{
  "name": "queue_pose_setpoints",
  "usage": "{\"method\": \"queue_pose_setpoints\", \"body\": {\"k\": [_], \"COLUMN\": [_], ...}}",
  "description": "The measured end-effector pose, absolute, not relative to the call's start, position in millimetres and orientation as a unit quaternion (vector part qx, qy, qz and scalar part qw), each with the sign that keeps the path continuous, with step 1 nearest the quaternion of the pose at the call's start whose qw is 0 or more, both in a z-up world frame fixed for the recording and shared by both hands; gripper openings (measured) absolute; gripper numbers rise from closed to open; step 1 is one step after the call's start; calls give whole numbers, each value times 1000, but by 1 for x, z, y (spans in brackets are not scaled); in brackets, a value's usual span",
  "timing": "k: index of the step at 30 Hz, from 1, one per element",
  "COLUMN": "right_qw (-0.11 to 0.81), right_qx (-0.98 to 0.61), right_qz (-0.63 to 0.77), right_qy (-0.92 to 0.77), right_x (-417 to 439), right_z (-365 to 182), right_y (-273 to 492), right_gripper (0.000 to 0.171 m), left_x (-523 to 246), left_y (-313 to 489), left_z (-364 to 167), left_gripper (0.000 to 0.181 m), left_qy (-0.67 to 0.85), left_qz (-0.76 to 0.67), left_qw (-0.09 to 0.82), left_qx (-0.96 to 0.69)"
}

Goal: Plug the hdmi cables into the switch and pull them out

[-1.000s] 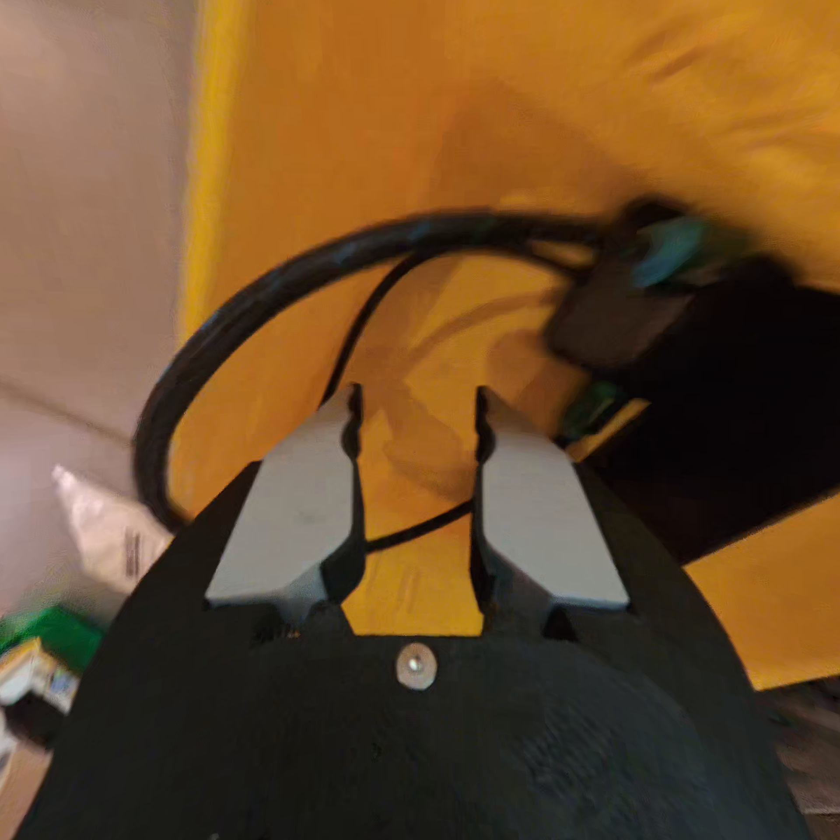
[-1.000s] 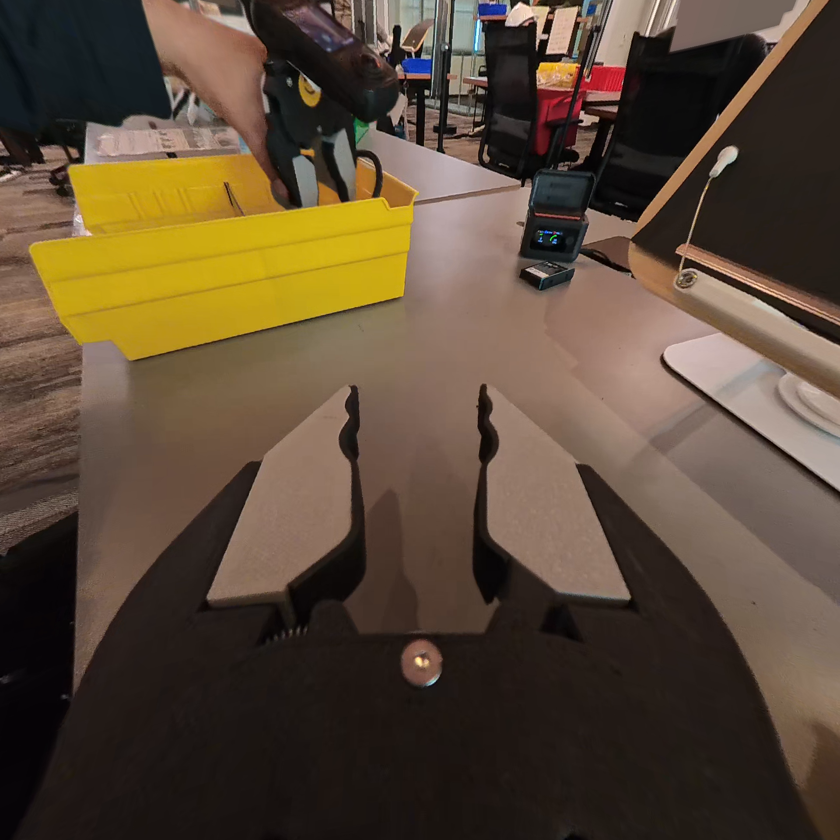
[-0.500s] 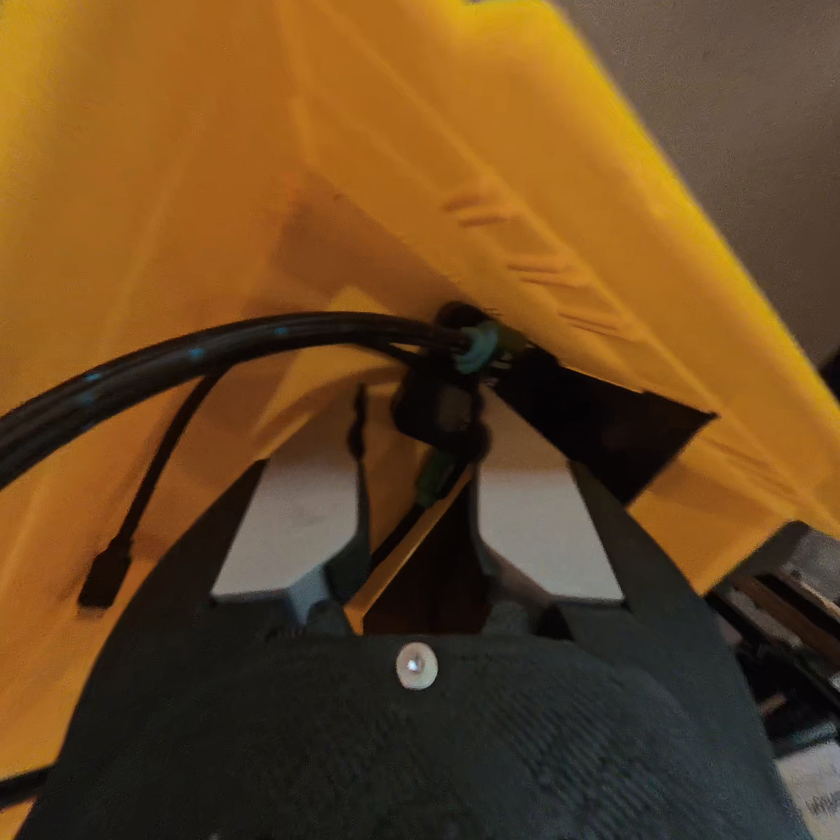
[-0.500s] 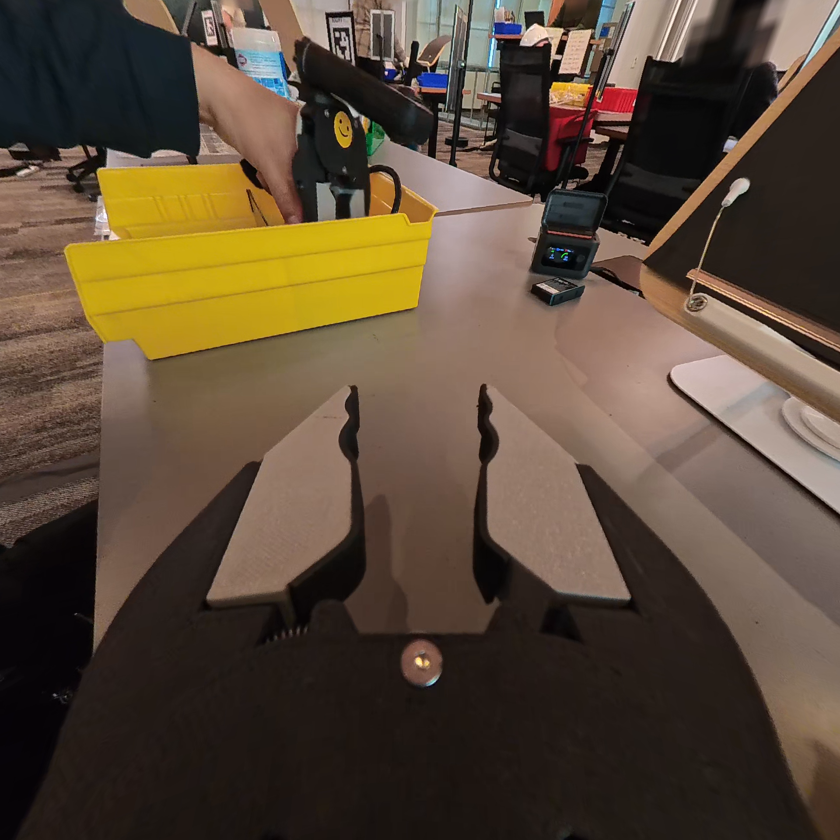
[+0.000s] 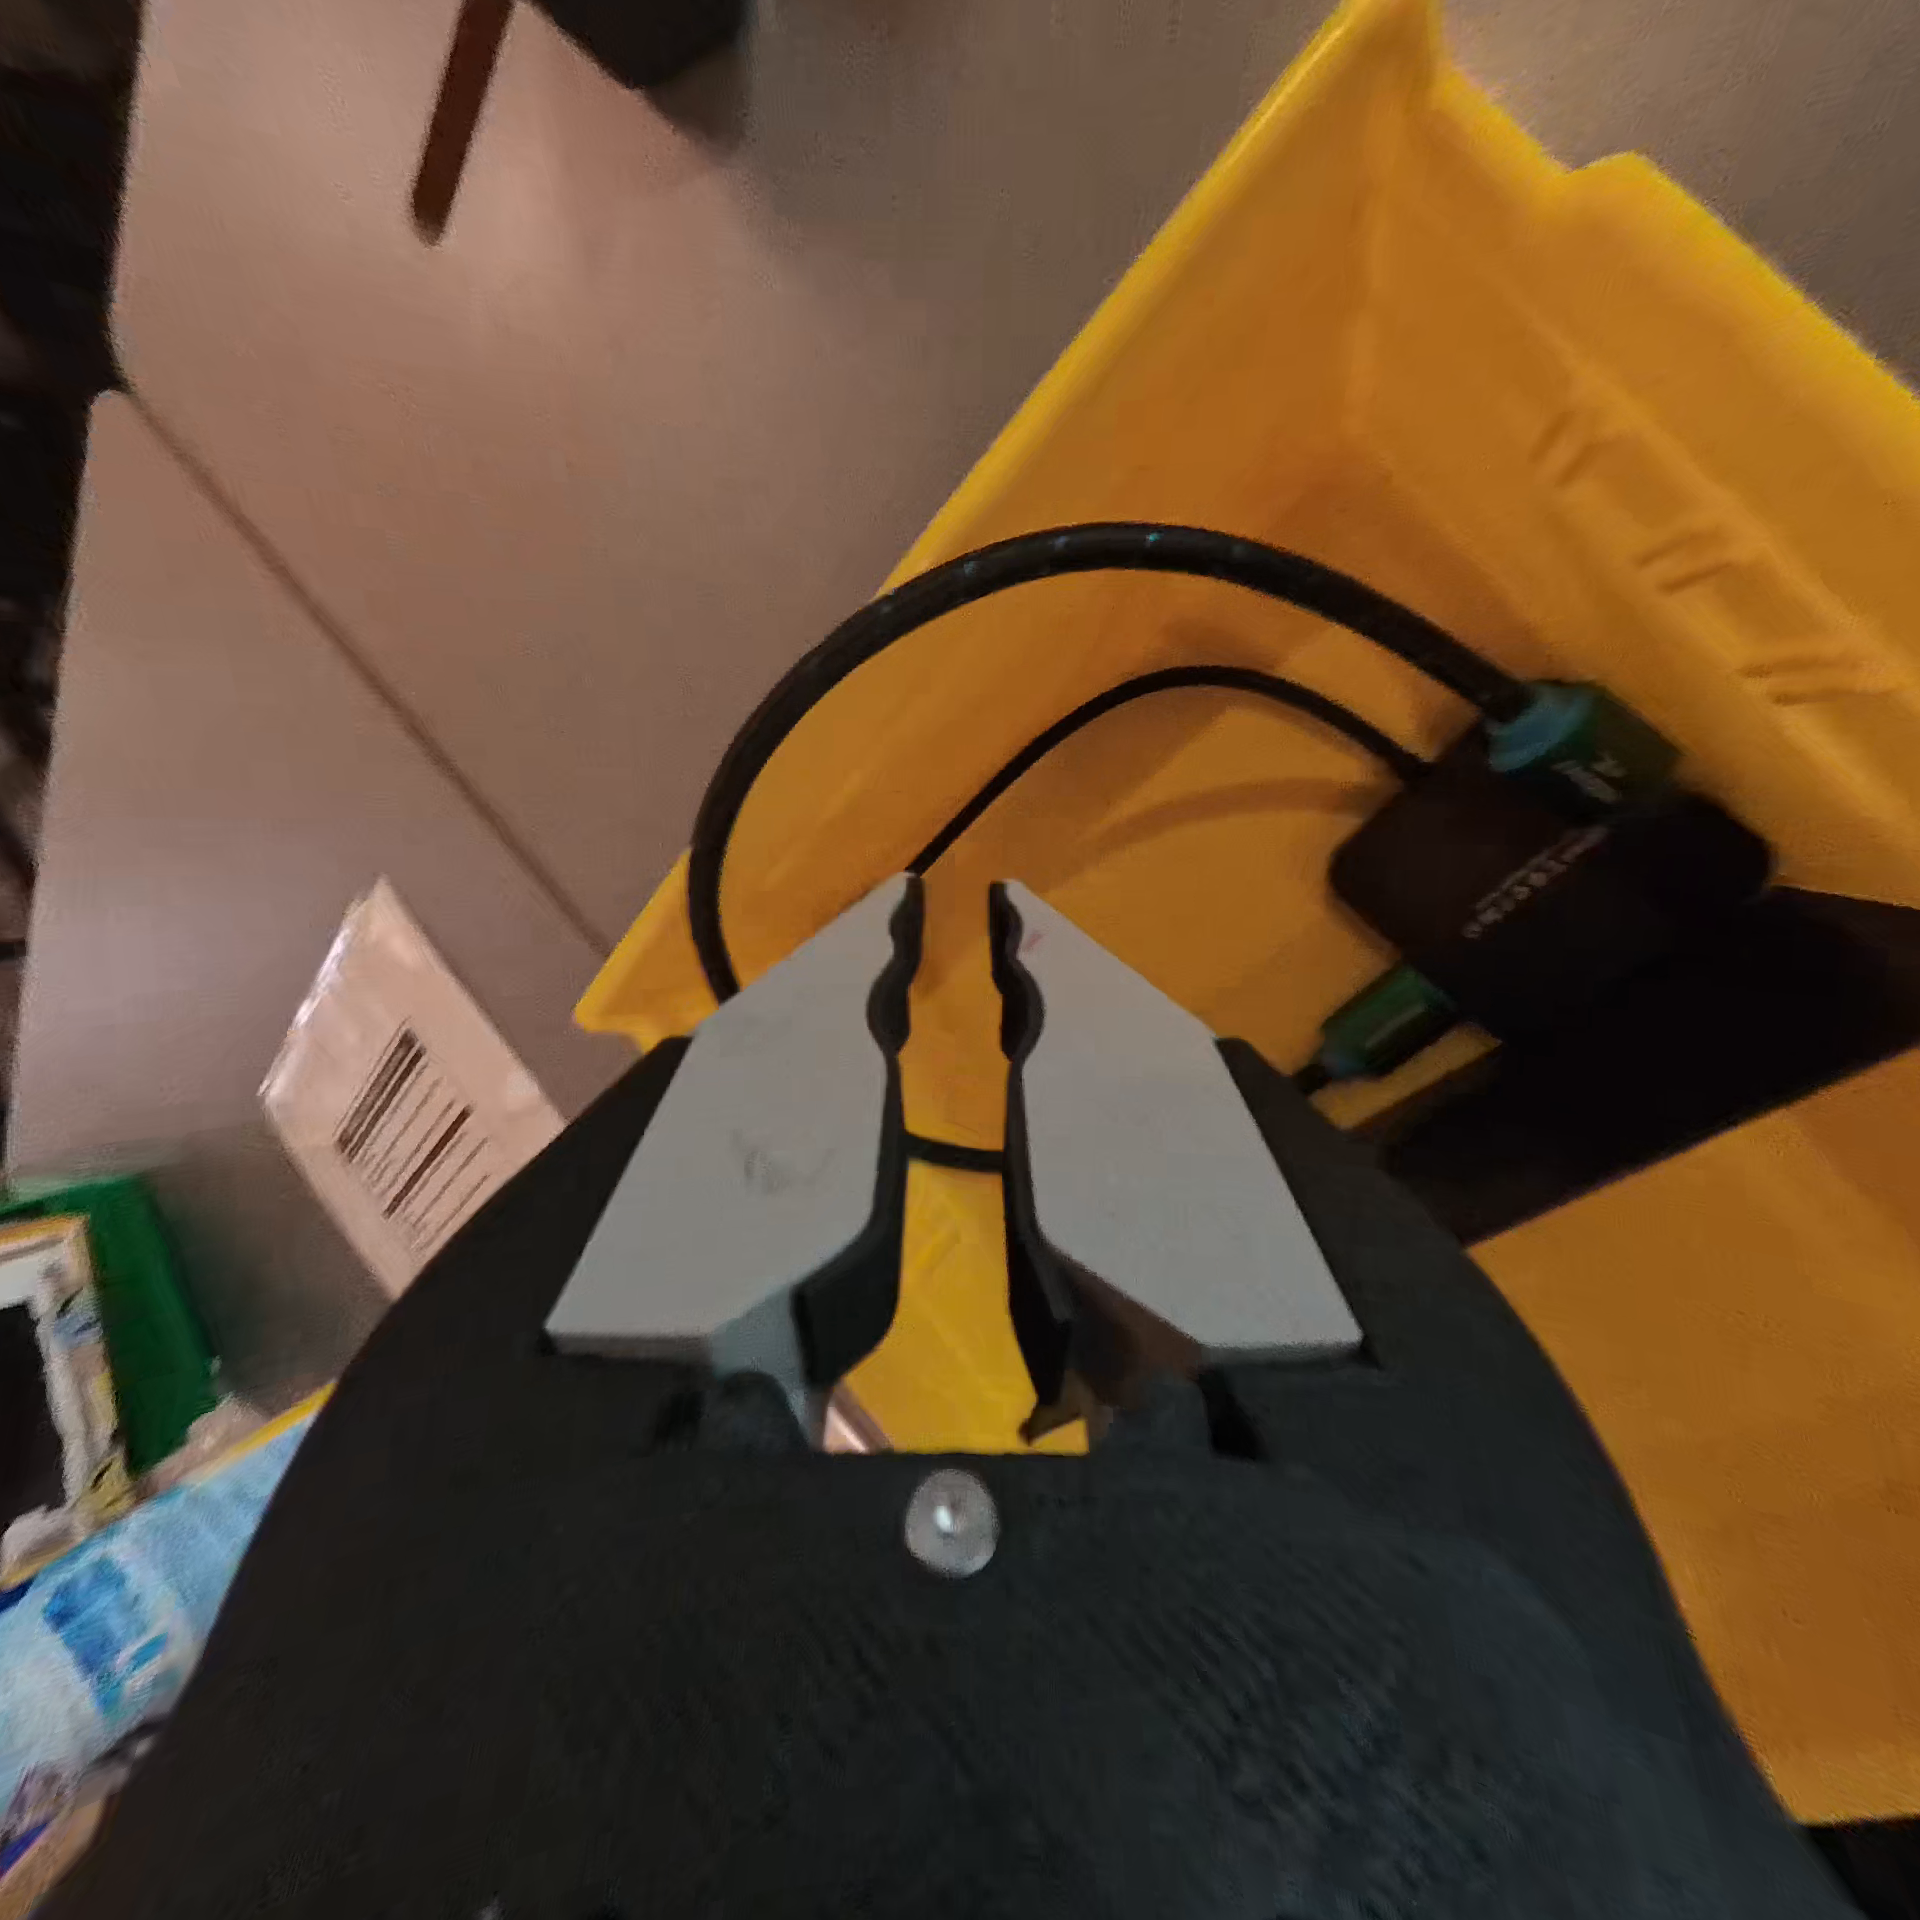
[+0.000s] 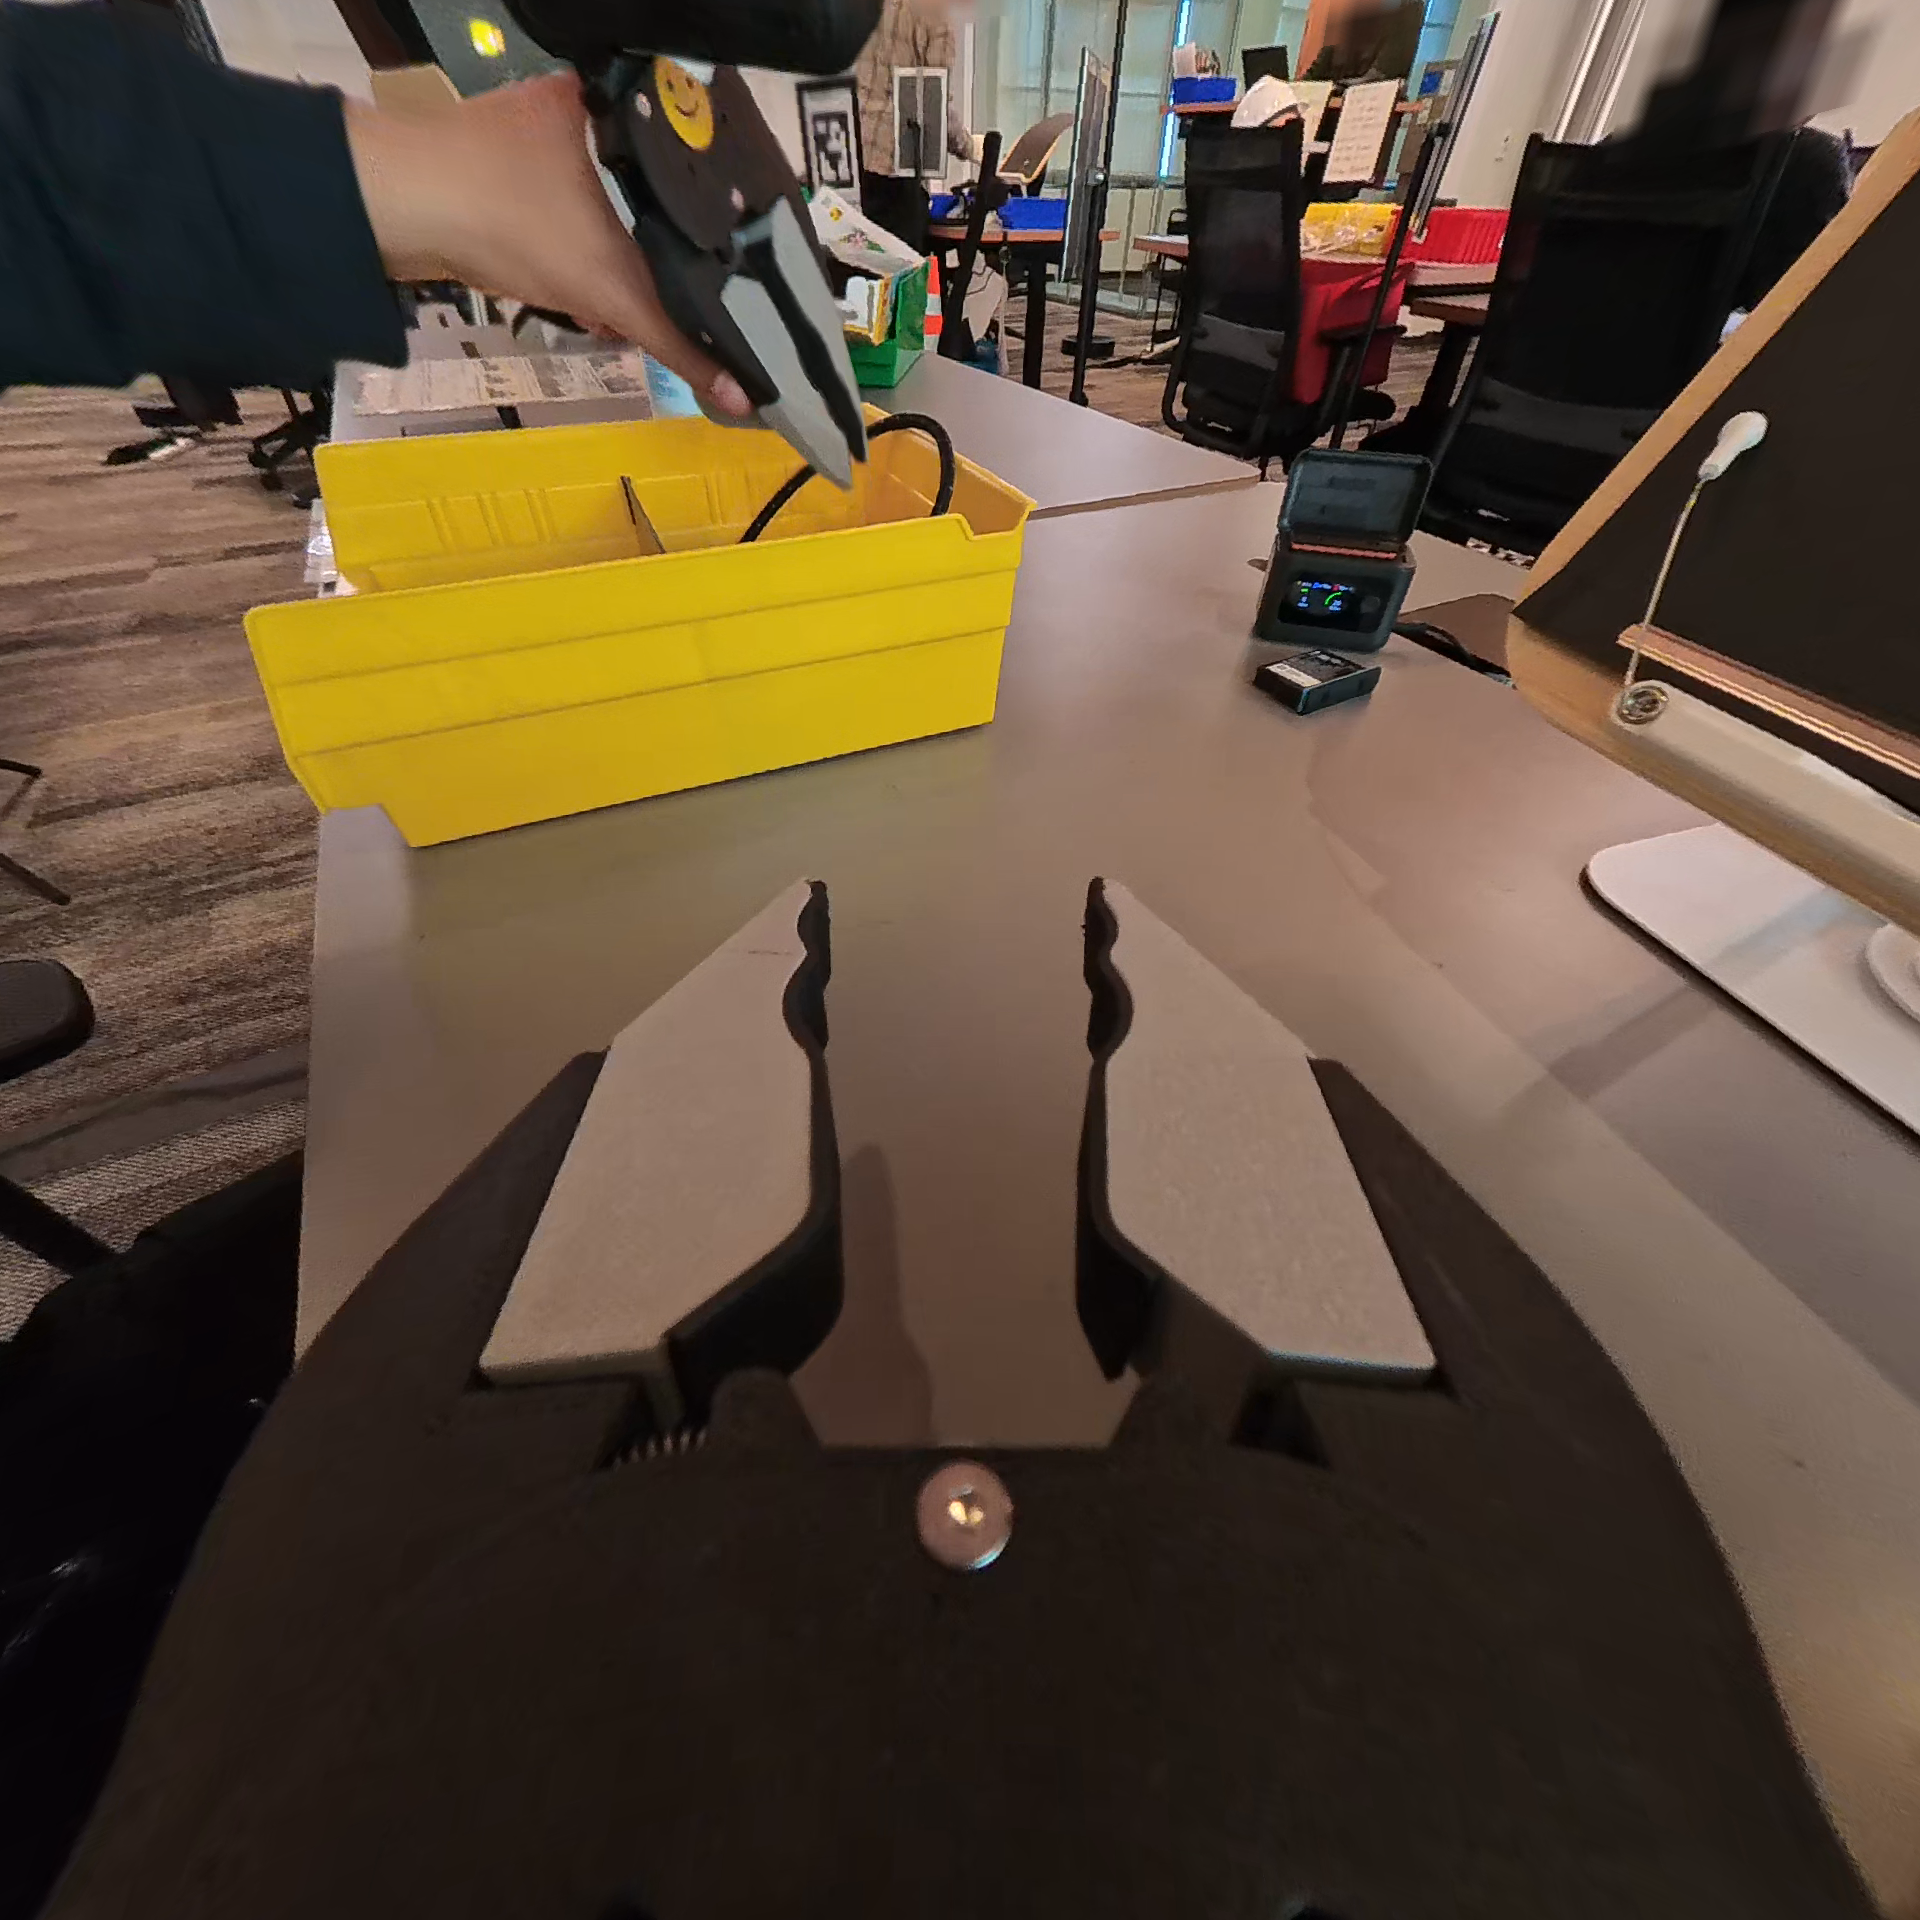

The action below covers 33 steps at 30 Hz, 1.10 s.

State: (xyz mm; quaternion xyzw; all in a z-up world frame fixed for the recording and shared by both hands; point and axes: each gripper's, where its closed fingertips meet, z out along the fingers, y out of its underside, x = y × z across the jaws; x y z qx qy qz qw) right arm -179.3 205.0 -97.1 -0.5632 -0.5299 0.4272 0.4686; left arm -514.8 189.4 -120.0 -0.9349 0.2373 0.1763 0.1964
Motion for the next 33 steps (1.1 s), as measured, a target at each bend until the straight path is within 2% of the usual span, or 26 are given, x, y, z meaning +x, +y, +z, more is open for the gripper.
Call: {"method": "queue_pose_setpoints", "body": {"k": [1, 5, 7, 9, 10, 12, 16, 20, 24, 29, 33], "right_qw": [467, 442, 436, 437, 439, 443, 440, 440, 443, 436, 406], "right_qx": [-563, -575, -576, -577, -579, -583, -590, -593, -609, -604, -599], "right_qz": [429, 434, 438, 435, 430, 419, 418, 414, 390, 390, 446], "right_qy": [-530, -535, -535, -535, -536, -537, -532, -532, -531, -541, -527], "right_x": [-180, -183, -185, -185, -185, -185, -185, -185, -191, -211, -229], "right_z": [-97, -106, -107, -108, -110, -112, -114, -116, -126, -126, -119], "right_y": [204, 203, 202, 202, 203, 207, 210, 211, 220, 228, 229], "right_gripper": [47, 55, 55, 54, 54, 55, 57, 58, 85, 87, 88], "left_x": [-523, -548, -570, -588, -594, -593, -586, -575, -543, -497, -471], "left_y": [187, 193, 197, 198, 200, 199, 199, 209, 219, 220, 209], "left_z": [-115, -109, -117, -125, -119, -112, -90, -25, 60, 167, 239], "left_gripper": [17, 50, 56, 44, 27, 6, 4, 3, 4, 4, 3], "left_qy": [226, 166, 150, 152, 167, 192, 183, 165, 168, 187, 181], "left_qz": [200, 254, 299, 342, 373, 390, 394, 417, 448, 508, 522], "left_qw": [194, 217, 196, 168, 165, 155, 182, 262, 343, 411, 438], "left_qx": [-934, -928, -922, -912, -897, -887, -882, -854, -808, -734, -709]}}
